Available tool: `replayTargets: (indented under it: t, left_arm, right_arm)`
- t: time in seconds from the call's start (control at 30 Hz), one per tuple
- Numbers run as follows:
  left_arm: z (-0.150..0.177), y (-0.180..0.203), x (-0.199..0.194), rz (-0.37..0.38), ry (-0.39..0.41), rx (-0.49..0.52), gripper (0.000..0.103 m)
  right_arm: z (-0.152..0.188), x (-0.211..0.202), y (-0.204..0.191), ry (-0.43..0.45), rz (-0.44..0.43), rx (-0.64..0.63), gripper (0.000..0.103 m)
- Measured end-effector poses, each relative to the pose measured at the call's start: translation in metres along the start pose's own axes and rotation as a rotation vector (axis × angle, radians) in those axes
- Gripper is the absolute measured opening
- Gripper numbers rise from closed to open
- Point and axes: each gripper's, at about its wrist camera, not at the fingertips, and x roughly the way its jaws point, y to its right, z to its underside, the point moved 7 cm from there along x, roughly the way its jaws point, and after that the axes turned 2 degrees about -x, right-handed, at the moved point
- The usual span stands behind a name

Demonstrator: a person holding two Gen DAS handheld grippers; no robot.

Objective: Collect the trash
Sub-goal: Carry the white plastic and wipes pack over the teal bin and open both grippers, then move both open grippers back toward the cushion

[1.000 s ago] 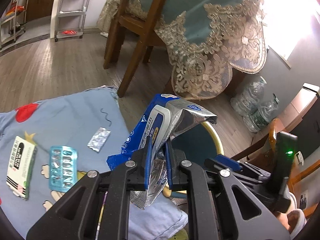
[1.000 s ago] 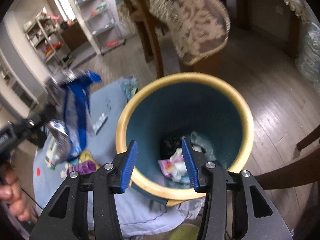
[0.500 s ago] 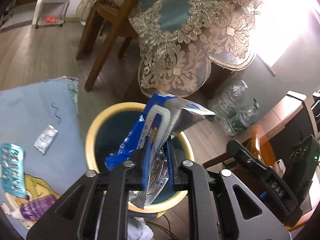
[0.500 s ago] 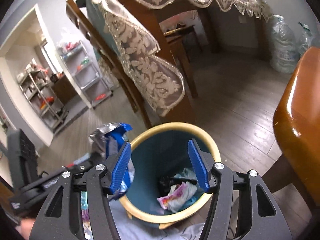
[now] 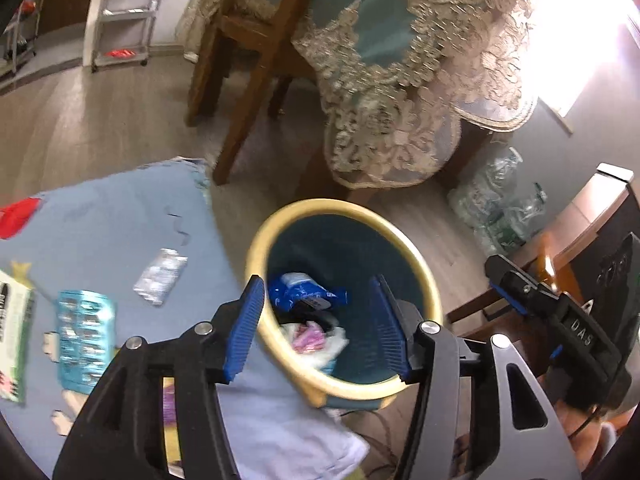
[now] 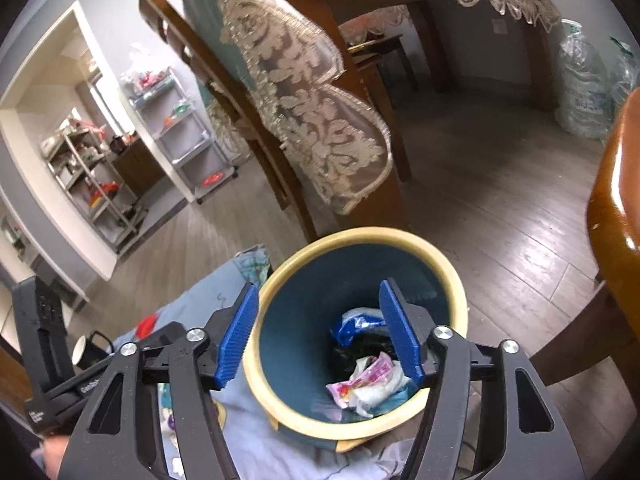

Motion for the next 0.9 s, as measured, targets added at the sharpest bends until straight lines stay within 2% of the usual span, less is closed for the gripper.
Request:
replayTargets:
  t: [0.17, 0.37, 0.63, 0.9]
  left_arm:
    - [0.0, -0.031, -0.018, -0.06, 0.018, -0.001, 0.055]
    - [0.002, -0.072, -0.042, -0.11, 0.042, -0.037, 0.055]
    - [0.01, -0.138, -0.073, -0.215, 0.052, -0.093, 0.055]
    - [0.024, -0.177, -0.082, -0.278, 0.019, -0.126, 0.055]
  right_arm:
    - [0.006, 0.005, -0.016, -0.018, -0.014, -0.043, 0.069]
    - [0.01, 0.009, -0.031, -0.028, -0.031, -0.076, 0.069]
    - [0.021, 0.021, -0.049, -0.079, -0.065, -0.117, 0.069]
    - [0.049, 0.064, -0.106, -0.231, -0.16, -0.225, 0.069]
